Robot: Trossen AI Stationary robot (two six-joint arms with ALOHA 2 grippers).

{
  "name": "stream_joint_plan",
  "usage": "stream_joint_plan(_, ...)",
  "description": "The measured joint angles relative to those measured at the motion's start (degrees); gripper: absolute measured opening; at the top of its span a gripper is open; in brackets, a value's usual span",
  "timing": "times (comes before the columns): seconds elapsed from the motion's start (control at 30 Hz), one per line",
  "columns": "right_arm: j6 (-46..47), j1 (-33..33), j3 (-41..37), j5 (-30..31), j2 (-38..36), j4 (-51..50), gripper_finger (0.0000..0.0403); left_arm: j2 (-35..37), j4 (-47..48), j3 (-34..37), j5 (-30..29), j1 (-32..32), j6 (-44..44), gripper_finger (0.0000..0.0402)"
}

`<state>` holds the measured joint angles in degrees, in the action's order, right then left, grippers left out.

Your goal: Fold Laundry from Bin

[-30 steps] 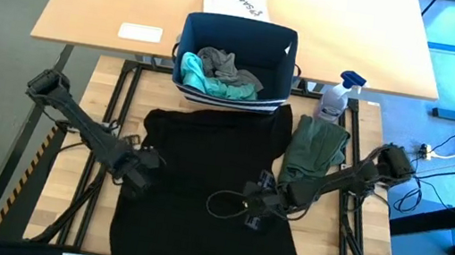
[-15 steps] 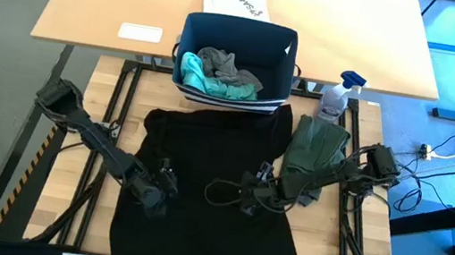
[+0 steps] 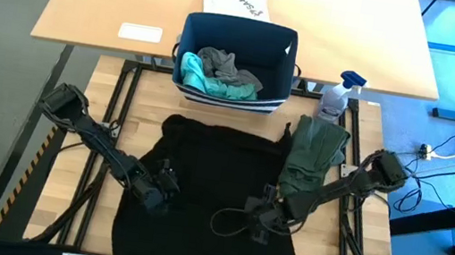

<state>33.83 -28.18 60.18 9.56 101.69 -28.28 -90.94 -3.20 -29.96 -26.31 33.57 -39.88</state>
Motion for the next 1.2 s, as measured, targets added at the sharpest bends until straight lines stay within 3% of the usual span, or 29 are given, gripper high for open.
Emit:
stream_joint_plan(0.23,-7.1,7.8,14.7,19.8,-7.2,-29.8,0.0154,-0.1,-1.4,0.1,-1.5,1.0,2.9,0.0095)
stream_joint_plan(0.3,-7.2,11.9,15.9,22.0,-9.2,-34.3,0.0154,-0.1,-1.4,0.1,-1.7,1.0,3.0,0.0095)
stream_joint_plan(0.43,-9.5,22.4,13.6,16.3,-10.7,-37.9,0.0169,-0.1,-1.7,0.1,-1.9,1.0,3.0,0.0095)
stream_joint_plan(0.6,-21.0,32.9,7.8,5.9,-10.8,-35.4,0.0212,-0.1,-1.8,0.1,-2.1,1.0,3.0,0.0095)
stream_joint_plan(0.73,-26.5,38.7,3.0,7.1,-10.7,-35.5,0.0228,-0.1,-1.8,0.1,-2.2,1.0,3.0,0.0095)
stream_joint_plan(0.83,-29.4,41.3,-0.6,9.2,-10.7,-32.0,0.0226,-0.1,-1.8,0.1,-3.0,1.0,3.0,0.0095)
stream_joint_plan(0.97,-32.4,43.4,-4.9,5.8,-10.7,-23.5,0.0214,-0.1,-1.8,0.1,-4.0,0.8,3.1,0.0095)
stream_joint_plan(1.2,-34.6,42.8,-5.8,4.0,-10.7,-19.8,0.0168,0.0,-1.8,0.1,-4.4,0.8,3.3,0.0095)
